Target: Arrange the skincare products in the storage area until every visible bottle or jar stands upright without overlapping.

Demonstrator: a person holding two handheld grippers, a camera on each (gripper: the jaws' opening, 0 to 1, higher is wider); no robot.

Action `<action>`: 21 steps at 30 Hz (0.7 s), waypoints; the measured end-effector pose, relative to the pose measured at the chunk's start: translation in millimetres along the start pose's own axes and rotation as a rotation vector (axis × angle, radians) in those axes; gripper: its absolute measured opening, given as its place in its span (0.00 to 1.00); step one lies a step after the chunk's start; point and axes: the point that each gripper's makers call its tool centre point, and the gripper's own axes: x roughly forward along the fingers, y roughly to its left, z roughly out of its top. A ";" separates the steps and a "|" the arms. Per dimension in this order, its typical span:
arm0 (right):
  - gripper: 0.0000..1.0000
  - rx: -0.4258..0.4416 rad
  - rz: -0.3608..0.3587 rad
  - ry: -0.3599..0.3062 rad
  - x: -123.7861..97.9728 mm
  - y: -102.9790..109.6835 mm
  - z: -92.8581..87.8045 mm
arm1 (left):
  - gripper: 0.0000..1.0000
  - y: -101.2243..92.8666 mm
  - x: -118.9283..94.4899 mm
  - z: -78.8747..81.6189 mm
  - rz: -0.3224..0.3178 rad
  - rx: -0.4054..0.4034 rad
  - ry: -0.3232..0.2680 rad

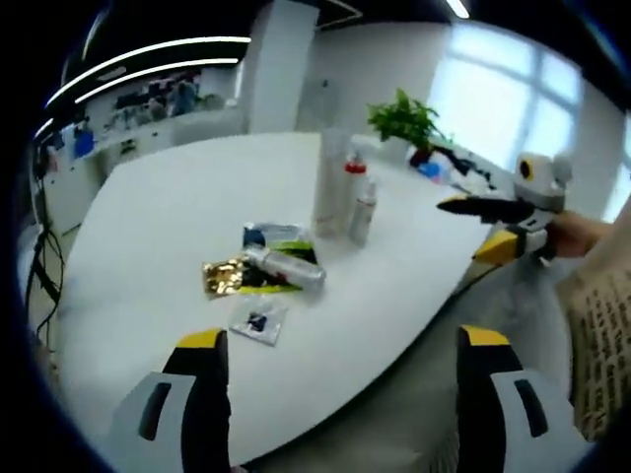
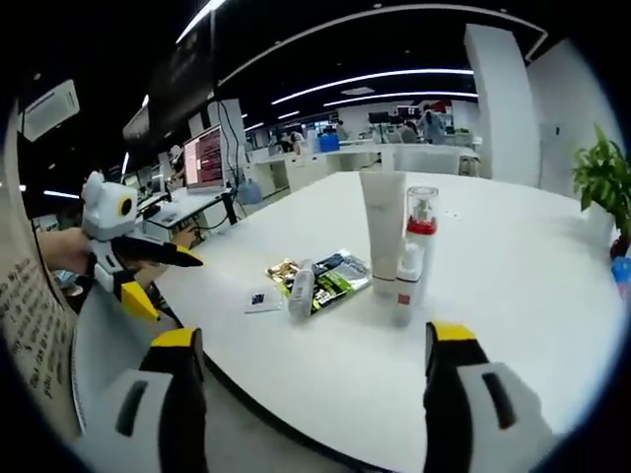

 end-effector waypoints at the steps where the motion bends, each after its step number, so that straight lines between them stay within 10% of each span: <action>1: 0.93 -0.001 0.000 0.002 0.3 0.0 -0.6 | 0.95 0.2 -0.4 -1.7 0.001 -0.003 0.008; 21: 0.91 -0.029 -0.023 0.061 6.0 -2.9 -10.9 | 0.96 5.4 -15.7 -4.0 0.037 -0.034 -0.025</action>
